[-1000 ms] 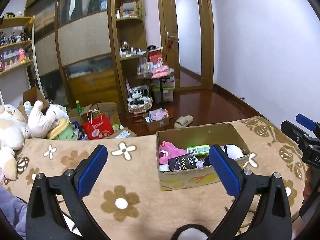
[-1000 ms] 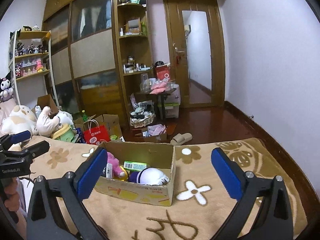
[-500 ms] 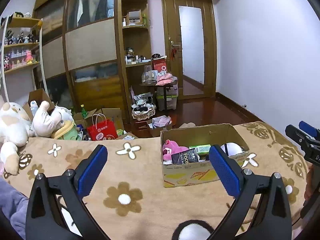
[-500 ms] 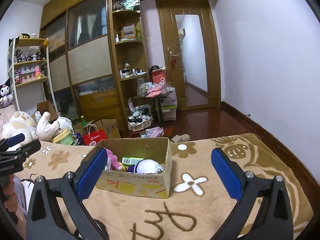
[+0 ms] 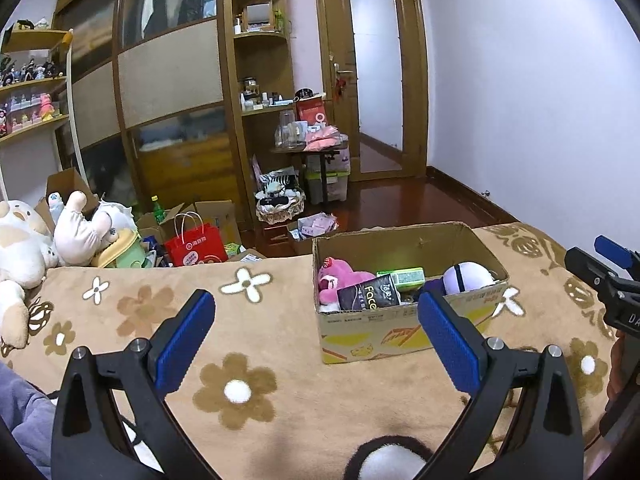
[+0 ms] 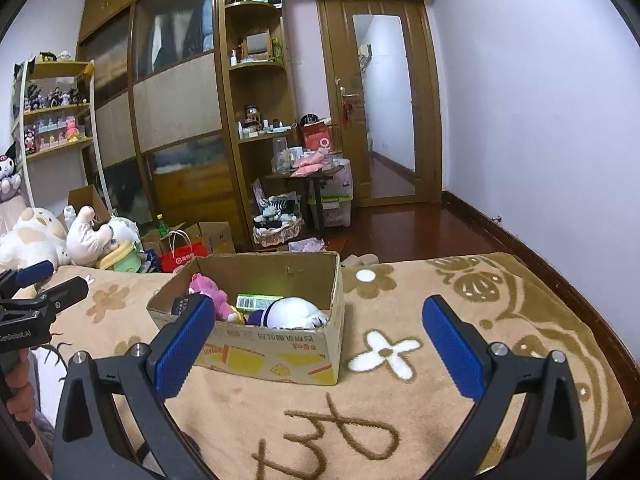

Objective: Organize soft objects

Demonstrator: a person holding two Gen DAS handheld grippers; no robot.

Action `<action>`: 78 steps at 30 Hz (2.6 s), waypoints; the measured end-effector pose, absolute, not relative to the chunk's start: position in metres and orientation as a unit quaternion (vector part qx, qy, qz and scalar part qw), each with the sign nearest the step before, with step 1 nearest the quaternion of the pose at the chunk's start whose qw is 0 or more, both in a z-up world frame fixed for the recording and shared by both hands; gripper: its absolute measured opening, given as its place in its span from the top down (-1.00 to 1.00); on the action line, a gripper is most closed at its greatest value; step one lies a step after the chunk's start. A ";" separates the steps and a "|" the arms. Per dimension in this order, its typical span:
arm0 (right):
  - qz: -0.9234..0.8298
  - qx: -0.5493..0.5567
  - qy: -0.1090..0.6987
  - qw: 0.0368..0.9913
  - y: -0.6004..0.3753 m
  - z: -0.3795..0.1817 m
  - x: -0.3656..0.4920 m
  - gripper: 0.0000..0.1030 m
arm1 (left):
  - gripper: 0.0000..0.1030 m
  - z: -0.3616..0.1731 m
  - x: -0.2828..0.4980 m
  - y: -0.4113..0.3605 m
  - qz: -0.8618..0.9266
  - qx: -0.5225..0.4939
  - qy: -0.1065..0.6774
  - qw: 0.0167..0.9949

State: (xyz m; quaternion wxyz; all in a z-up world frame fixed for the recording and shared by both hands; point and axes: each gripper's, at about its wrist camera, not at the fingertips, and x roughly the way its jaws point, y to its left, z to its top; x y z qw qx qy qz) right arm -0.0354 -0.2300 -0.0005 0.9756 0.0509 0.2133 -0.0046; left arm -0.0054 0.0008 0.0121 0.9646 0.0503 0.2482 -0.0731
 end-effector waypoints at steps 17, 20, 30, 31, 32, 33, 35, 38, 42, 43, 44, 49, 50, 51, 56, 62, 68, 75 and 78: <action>-0.004 0.045 0.228 0.973 -0.224 -0.008 -0.032 -1.00 | -0.95 0.005 0.001 -0.001 -0.063 0.057 0.247 0.965; -0.004 0.046 0.229 0.972 -0.225 -0.009 -0.032 -1.00 | -0.95 0.005 0.001 -0.001 -0.064 0.055 0.247 0.965; -0.008 0.046 0.232 0.972 -0.228 -0.011 -0.030 -1.00 | -0.95 0.005 0.001 -0.002 -0.065 0.054 0.247 0.965; -0.008 0.047 0.232 0.971 -0.229 -0.012 -0.030 -1.00 | -0.95 0.005 0.000 -0.002 -0.064 0.055 0.246 0.965; -0.007 0.047 0.232 0.972 -0.229 -0.012 -0.030 -1.00 | -0.95 0.004 0.001 -0.001 -0.065 0.055 0.247 0.965; -0.008 0.046 0.232 0.972 -0.229 -0.012 -0.030 -1.00 | -0.95 0.005 0.001 -0.002 -0.065 0.054 0.247 0.965; -0.007 0.047 0.232 0.971 -0.229 -0.012 -0.030 -1.00 | -0.95 0.004 0.000 -0.002 -0.065 0.055 0.247 0.965; -0.007 0.045 0.232 0.972 -0.229 -0.012 -0.030 -1.00 | -0.95 0.005 0.000 -0.002 -0.065 0.054 0.247 0.965; -0.006 0.041 0.232 0.972 -0.227 -0.013 -0.029 -1.00 | -0.95 0.004 0.000 -0.002 -0.064 0.055 0.248 0.965; -0.005 0.041 0.232 0.972 -0.227 -0.013 -0.029 -1.00 | -0.95 0.003 0.000 -0.001 -0.065 0.055 0.249 0.965; -0.005 0.040 0.233 0.972 -0.225 -0.013 -0.029 -1.00 | -0.95 0.004 0.000 0.000 -0.068 0.054 0.251 0.964; -0.004 0.039 0.233 0.972 -0.224 -0.015 -0.029 -1.00 | -0.95 0.003 -0.001 0.005 -0.061 0.052 0.250 0.965; -0.004 0.039 0.233 0.972 -0.223 -0.014 -0.029 -1.00 | -0.95 0.003 0.000 0.006 -0.061 0.051 0.250 0.965; -0.003 0.039 0.233 0.972 -0.223 -0.015 -0.029 -1.00 | -0.95 0.003 -0.001 0.007 -0.061 0.051 0.250 0.965; -0.001 0.039 0.235 0.971 -0.221 -0.017 -0.028 -1.00 | -0.95 0.004 0.000 0.007 -0.060 0.055 0.250 0.965; -0.003 0.040 0.234 0.971 -0.222 -0.017 -0.029 -1.00 | -0.95 0.004 0.000 0.008 -0.062 0.051 0.252 0.964; -0.005 0.044 0.236 0.971 -0.223 -0.019 -0.028 -1.00 | -0.95 0.004 0.001 0.008 -0.061 0.052 0.253 0.964; -0.007 0.046 0.238 0.970 -0.225 -0.019 -0.027 -1.00 | -0.95 0.005 0.000 0.008 -0.060 0.052 0.252 0.964; -0.008 0.047 0.238 0.970 -0.226 -0.019 -0.027 -1.00 | -0.95 0.005 0.000 0.008 -0.060 0.052 0.252 0.964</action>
